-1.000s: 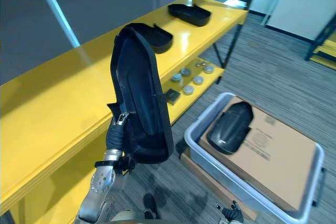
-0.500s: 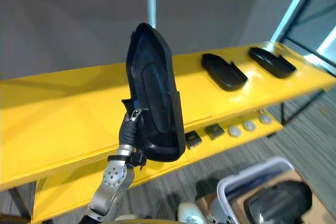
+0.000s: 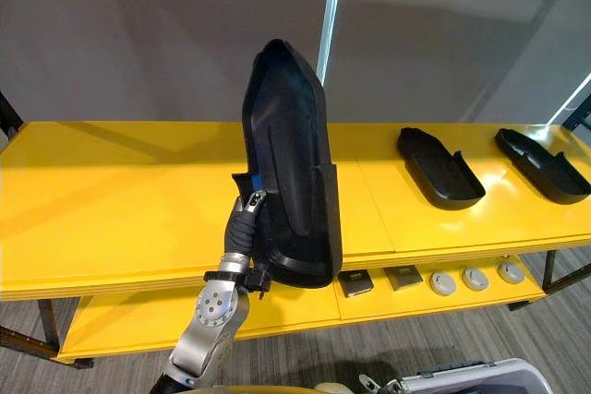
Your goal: Walk over and take plastic housings, then place them on the shelf
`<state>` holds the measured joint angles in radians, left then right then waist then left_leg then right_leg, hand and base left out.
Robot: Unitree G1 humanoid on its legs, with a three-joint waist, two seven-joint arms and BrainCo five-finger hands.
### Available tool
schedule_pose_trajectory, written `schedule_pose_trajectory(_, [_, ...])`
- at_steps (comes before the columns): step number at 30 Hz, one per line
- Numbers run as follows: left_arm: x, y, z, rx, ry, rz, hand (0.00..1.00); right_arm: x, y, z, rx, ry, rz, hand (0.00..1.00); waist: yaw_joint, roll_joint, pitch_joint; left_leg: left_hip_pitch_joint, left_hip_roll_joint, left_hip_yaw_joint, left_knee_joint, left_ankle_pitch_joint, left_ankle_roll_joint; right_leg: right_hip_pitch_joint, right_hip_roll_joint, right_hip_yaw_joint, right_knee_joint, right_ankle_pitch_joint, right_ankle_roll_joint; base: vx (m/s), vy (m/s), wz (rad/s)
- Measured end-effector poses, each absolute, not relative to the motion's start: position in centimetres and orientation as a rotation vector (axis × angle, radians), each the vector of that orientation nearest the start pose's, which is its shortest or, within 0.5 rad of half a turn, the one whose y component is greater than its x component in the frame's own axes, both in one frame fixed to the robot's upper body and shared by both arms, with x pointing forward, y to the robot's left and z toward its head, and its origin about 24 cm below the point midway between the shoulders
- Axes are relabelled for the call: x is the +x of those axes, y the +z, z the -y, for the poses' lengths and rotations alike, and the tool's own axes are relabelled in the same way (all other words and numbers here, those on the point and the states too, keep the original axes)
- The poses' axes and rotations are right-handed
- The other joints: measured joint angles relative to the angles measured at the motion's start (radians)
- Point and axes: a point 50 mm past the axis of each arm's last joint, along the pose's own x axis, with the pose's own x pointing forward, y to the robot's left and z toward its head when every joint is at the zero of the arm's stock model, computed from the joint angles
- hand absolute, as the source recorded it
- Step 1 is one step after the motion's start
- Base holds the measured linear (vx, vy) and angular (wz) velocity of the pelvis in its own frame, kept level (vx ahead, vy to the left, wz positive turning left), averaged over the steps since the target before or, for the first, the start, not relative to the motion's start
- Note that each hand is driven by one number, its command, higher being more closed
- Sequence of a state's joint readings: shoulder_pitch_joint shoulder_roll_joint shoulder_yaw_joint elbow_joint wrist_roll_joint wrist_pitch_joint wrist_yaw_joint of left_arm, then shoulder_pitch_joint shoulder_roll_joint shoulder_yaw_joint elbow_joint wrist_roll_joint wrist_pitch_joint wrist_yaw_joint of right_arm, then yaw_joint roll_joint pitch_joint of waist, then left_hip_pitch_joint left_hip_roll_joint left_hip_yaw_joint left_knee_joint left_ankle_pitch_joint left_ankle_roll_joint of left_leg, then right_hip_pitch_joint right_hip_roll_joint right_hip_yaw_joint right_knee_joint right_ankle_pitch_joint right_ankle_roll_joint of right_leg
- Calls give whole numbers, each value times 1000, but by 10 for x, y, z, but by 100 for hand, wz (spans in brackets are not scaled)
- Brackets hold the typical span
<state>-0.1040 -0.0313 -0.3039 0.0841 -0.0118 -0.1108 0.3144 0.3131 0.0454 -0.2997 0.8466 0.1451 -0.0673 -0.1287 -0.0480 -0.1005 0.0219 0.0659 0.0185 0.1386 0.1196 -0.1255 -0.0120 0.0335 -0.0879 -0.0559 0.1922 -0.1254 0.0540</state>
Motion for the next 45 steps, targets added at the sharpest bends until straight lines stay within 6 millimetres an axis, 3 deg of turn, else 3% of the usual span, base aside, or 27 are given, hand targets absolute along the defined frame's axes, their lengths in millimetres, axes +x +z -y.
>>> schedule_pose_trajectory(5, [285, 36, -110, 44, 141, 3, 100, 40, -158, 198, 205, -574, -1067, 0, -49, 29, -8, 47, -9, 2, -131, 81, 2, 0, 4, 2, -44, 27, -3, -9, -1, -1])
schedule_pose_trajectory(10, [299, 18, -134, 121, 247, -118, 100, 45, -159, 200, 167, -545, -1071, 0, -59, 35, 3, 70, 7, 0, -211, 133, -15, -5, 28, -2, -63, 42, -18, -48, -54, 0])
schedule_pose_trajectory(14, [305, 12, -151, 149, 298, -169, 100, 52, -158, 201, 163, -535, -1054, 0, -82, 47, 16, 65, 17, -1, -216, 135, -18, -7, 39, -2, -75, 47, -23, -43, -43, 0])
schedule_pose_trajectory(15, [308, 12, -153, 152, 305, -183, 0, 52, -158, 203, 154, -532, -1053, 0, -85, 51, 22, 59, 19, -1, -219, 135, -19, -13, 40, -2, -76, 47, -23, -35, -30, -1])
schedule_pose_trajectory(18, [316, 18, -158, 150, 333, -177, 0, 57, -157, 204, 135, -508, -1045, 0, -101, 56, 41, 52, 22, -3, -217, 139, -24, -24, 44, -5, -80, 54, -28, 15, -34, 2])
schedule_pose_trajectory(26, [330, 33, -165, 124, 386, -145, 0, 61, -157, 205, 126, -499, -1044, 0, -107, 60, 58, 47, 32, -3, -214, 144, -30, -17, 57, -6, -109, 66, -35, 17, -17, -2])
schedule_pose_trajectory(31, [331, 36, -171, 78, 440, -143, 0, 68, -157, 205, 124, -491, -1038, 0, -129, 59, 75, 53, 32, -3, -215, 144, -30, 2, 58, -13, -130, 77, -39, -5, -4, 2])
schedule_pose_trajectory(45, [328, 48, -163, -56, 498, -85, 0, 78, -155, 206, 106, -478, -1015, 0, -130, 69, 95, 53, 35, 5, -215, 144, -32, 12, 62, 2, -161, 99, -34, -12, -2, -2])
